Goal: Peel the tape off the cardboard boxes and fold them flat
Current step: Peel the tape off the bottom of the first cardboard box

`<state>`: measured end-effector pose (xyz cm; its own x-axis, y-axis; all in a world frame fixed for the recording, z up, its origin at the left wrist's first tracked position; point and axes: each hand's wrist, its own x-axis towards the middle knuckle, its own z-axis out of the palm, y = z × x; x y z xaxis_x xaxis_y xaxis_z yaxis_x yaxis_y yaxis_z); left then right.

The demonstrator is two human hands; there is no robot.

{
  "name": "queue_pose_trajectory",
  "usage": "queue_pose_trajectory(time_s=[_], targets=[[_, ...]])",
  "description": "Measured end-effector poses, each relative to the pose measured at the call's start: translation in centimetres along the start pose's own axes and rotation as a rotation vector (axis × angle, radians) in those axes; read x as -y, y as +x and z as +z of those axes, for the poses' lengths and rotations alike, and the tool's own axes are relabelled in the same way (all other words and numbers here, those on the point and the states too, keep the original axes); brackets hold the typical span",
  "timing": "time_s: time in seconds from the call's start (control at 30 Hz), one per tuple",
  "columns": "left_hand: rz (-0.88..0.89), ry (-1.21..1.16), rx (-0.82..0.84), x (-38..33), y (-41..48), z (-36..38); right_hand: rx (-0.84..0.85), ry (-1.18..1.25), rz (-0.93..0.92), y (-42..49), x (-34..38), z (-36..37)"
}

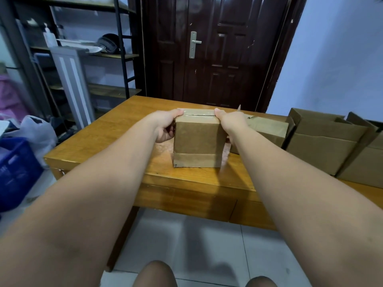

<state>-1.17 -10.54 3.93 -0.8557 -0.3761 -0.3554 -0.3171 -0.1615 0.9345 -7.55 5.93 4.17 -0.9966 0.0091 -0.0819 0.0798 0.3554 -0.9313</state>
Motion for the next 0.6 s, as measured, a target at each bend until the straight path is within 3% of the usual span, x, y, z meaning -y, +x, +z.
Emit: queue_pose_trajectory(time_s=[0.27, 0.47, 0.6], targets=[[0.005, -0.038, 0.009, -0.2, -0.1, -0.1, -0.041, -0.211, -0.084, -0.3, 0.9, 0.7], [0.049, -0.160, -0.027, 1.6, -0.4, 0.1, -0.061, -0.230, -0.107, -0.2, 0.2, 0.7], [0.109, -0.237, -0.015, 3.8, -0.5, 0.4, -0.076, -0.329, -0.292, -0.6, -0.1, 1.1]])
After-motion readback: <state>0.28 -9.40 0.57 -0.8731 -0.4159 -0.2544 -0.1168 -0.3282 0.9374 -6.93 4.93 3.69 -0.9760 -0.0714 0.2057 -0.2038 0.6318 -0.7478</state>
